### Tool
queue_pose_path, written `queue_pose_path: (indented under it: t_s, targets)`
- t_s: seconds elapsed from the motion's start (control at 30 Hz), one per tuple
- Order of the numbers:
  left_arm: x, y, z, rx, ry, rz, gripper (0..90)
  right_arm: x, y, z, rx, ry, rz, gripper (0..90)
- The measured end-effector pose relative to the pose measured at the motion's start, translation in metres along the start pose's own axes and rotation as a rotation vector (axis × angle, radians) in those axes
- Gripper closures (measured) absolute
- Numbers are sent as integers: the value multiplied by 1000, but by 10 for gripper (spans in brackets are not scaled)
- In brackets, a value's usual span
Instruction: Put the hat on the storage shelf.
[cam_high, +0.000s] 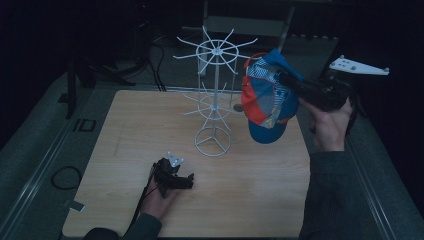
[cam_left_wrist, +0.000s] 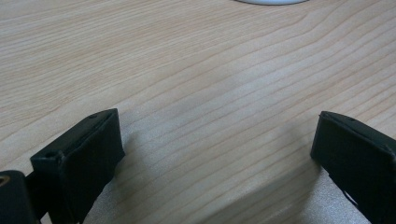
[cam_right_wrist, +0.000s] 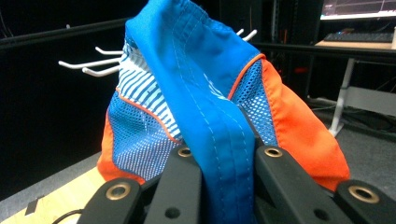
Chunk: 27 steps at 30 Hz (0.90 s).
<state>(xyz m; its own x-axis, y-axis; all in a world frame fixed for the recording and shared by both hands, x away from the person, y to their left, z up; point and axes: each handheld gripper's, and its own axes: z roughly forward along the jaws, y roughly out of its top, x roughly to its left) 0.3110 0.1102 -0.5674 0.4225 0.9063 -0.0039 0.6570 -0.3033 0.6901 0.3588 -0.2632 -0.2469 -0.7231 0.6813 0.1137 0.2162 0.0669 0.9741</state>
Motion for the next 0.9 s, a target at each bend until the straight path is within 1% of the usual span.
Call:
queue_pose_path:
  t_s: [0.07,0.17,0.27,0.33,0.37,0.4,0.43,0.5,0.57,0.63,0.73,0.83,0.9]
  targets:
    - [0,0,0,2,-1,1,26,0,-2,5,13,6,2,849]
    - [0,0,0,1,-1,0,26,0,-6,12,50,15,-4,848]
    - [0,0,0,-1,0,-1,26,0,-9,16,76,17,-7,843]
    - [0,0,0,-1,-1,-3,26,-2,-13,19,114,16,-12,786]
    - [0,0,0,-2,-1,-5,26,-2,-14,20,129,7,-16,730]
    - [0,0,0,-2,-1,-5,26,-2,-14,20,129,7,-16,730]
    - [0,0,0,1,-2,-3,26,-3,-17,21,158,14,-15,625]
    - [0,0,0,1,-3,-4,26,-4,-20,20,173,-7,-16,533]
    - [0,0,0,1,-1,-3,26,-5,-23,18,184,-23,-11,458]
    - [0,0,0,1,-1,-4,26,-5,-26,17,204,-51,-17,392]
    - [0,0,0,1,-2,-4,26,-2,-30,18,241,-83,-47,327]
    - [0,0,0,-1,-2,-6,26,1,-35,19,272,-103,-70,291]
    - [0,0,0,-1,-2,-6,26,2,-37,20,285,-98,-78,269]
